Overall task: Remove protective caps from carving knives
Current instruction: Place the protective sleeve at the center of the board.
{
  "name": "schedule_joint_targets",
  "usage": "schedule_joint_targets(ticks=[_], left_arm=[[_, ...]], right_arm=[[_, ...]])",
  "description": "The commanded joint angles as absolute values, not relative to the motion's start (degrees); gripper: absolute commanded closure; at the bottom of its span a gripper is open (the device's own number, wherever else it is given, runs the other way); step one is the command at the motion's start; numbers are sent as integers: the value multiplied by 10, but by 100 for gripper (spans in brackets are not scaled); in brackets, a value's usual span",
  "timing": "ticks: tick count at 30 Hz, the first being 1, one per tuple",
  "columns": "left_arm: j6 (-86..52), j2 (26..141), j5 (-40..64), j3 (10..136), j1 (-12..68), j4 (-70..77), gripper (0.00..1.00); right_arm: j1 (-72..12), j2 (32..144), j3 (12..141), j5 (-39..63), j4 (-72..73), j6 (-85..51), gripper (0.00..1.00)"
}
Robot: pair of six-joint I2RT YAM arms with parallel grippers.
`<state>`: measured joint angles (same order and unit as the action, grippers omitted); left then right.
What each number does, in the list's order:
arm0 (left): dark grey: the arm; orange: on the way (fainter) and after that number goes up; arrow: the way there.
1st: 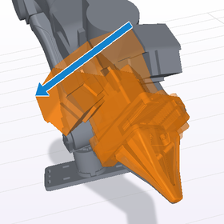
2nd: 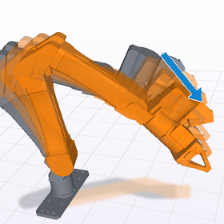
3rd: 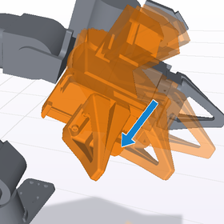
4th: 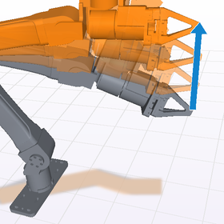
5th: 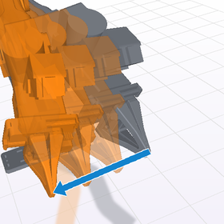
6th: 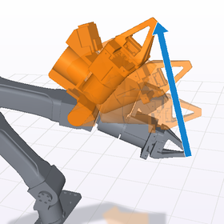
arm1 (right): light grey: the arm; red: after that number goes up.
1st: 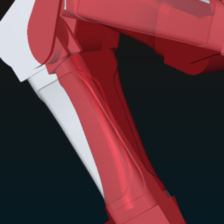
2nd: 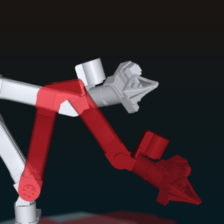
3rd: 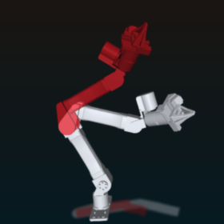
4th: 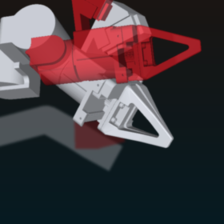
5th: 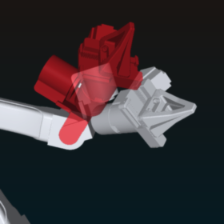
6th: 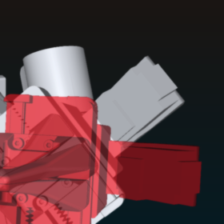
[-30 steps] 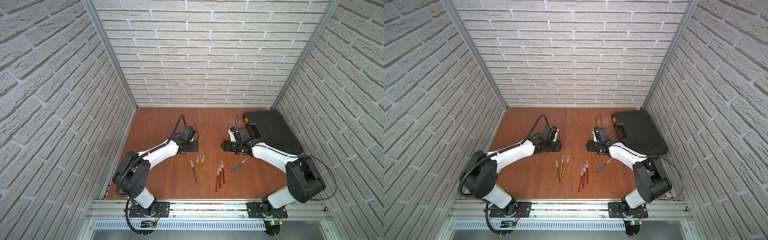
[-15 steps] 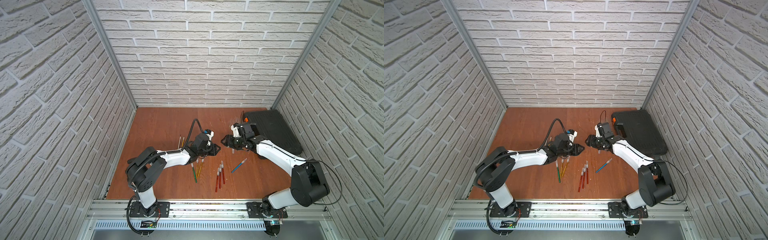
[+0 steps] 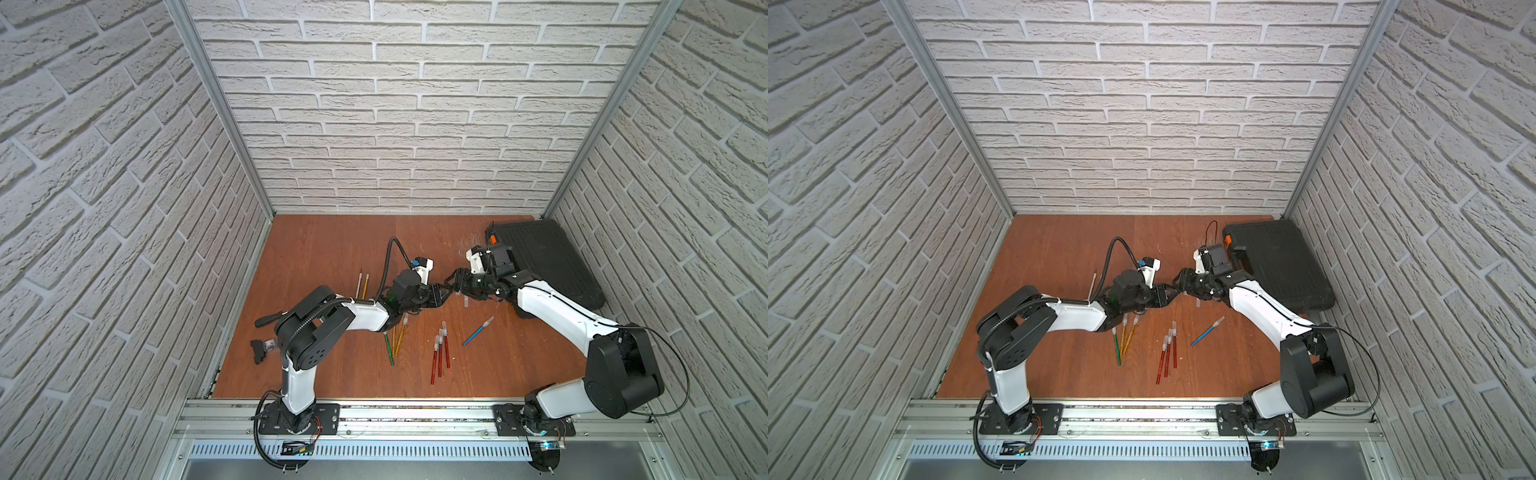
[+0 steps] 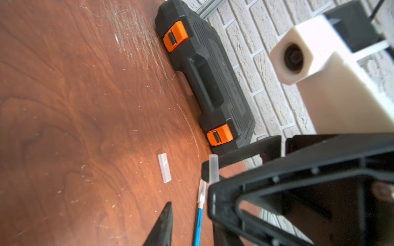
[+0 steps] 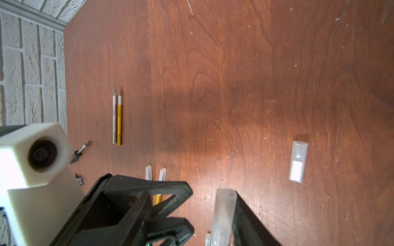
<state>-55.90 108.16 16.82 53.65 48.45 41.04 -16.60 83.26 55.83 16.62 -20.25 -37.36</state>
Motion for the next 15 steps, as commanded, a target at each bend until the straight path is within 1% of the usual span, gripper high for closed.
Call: schedule_joint_targets(ticks=[1, 11, 15], left_arm=[[-566, 1096, 185, 559, 493, 471, 68], [-599, 1125, 203, 571, 499, 516, 68], [-615, 1138, 206, 577, 499, 536, 70]], right_arm=[[-164, 816, 560, 172, -190, -382, 41], [-164, 816, 556, 178, -179, -385, 40], [-165, 816, 555, 179, -179, -385, 40]])
